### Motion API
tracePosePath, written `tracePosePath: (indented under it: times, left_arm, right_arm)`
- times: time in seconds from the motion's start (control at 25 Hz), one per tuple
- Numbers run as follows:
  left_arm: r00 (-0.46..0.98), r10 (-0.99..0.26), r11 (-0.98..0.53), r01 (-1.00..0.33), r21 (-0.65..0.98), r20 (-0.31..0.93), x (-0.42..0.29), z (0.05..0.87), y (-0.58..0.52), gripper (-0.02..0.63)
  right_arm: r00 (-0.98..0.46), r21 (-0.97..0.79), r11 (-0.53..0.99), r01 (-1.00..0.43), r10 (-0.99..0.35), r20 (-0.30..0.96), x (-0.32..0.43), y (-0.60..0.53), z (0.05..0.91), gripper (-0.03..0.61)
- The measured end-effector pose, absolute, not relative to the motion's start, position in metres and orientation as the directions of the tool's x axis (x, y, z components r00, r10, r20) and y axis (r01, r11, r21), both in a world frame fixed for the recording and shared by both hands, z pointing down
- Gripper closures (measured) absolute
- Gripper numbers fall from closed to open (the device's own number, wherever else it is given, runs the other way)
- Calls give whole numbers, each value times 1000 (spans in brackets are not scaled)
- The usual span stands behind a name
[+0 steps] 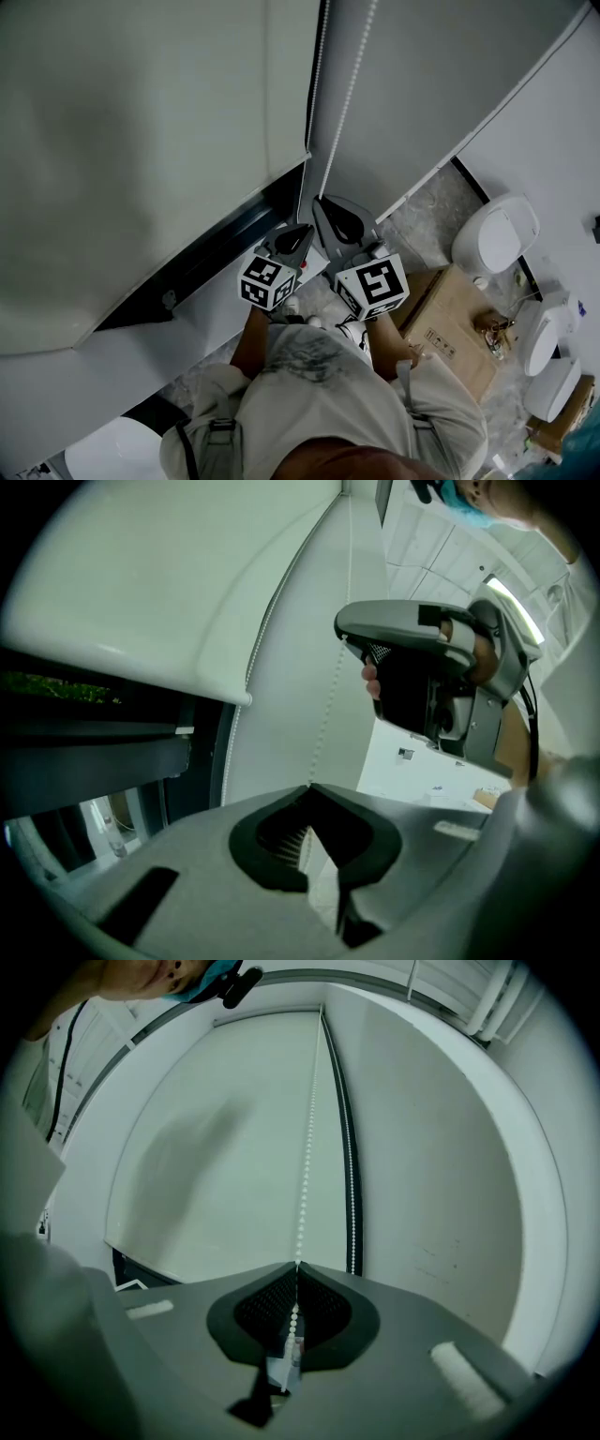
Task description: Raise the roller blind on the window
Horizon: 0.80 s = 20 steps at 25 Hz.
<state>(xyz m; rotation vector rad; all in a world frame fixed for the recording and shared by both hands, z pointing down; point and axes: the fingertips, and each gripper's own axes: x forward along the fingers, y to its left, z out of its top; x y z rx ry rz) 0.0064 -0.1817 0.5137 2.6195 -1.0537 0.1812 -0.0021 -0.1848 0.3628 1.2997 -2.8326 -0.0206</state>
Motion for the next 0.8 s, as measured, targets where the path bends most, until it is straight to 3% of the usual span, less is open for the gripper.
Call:
tracePosePath:
  times: [0.56,0.8]
  left_arm:
    - [712,-648,-659,-702,270,272,5,556,-180,603]
    - [670,-679,-641,-740,203,298,0,557,-178,601]
  right_arm:
    - [-651,22,653,-757,-756,70,-3,-180,406,565]
    - [-657,32,660,-750,-750,70,-3,-178,408,565]
